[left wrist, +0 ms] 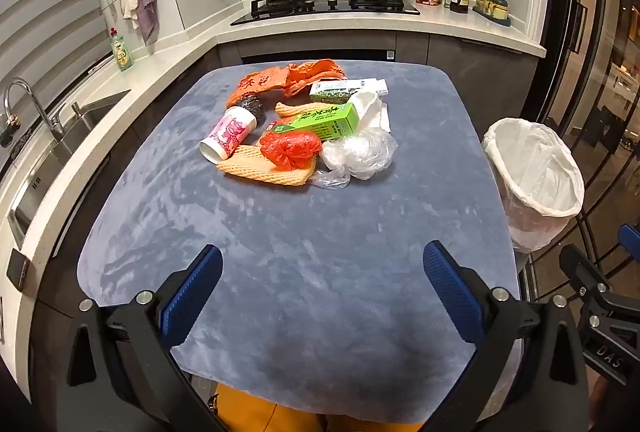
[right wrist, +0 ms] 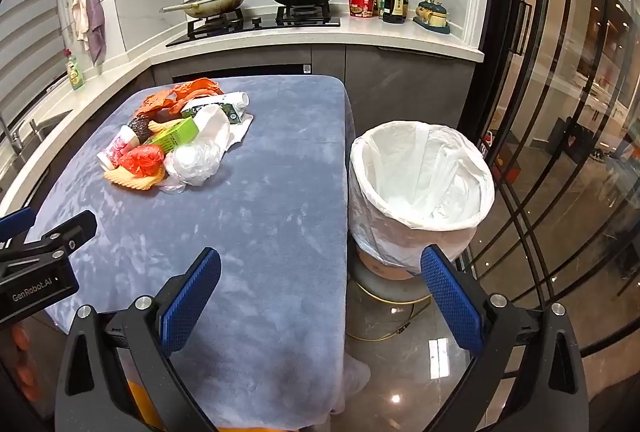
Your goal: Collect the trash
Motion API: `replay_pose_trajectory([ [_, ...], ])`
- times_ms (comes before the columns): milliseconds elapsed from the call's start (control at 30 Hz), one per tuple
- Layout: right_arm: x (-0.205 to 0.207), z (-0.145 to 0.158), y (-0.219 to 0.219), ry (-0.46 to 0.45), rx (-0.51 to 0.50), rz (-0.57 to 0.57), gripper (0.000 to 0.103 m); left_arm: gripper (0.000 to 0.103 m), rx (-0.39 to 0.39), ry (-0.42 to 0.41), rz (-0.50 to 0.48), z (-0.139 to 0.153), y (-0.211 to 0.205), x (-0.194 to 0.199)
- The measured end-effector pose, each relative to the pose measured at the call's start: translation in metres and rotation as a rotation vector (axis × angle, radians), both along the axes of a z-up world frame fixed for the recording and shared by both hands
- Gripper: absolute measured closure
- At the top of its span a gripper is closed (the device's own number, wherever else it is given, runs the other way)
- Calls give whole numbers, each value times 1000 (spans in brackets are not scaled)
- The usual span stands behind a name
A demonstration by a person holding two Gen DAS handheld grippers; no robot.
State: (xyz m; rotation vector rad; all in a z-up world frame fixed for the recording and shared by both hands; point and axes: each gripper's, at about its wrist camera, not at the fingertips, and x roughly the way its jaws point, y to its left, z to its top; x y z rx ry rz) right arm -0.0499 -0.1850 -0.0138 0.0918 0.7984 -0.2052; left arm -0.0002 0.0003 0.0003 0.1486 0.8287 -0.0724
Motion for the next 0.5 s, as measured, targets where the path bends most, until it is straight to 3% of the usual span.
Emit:
replay_pose_trajectory([
  [500,-4,3,-2,-1,-7,-1,7,7,1,4,-9,1,1,-1],
])
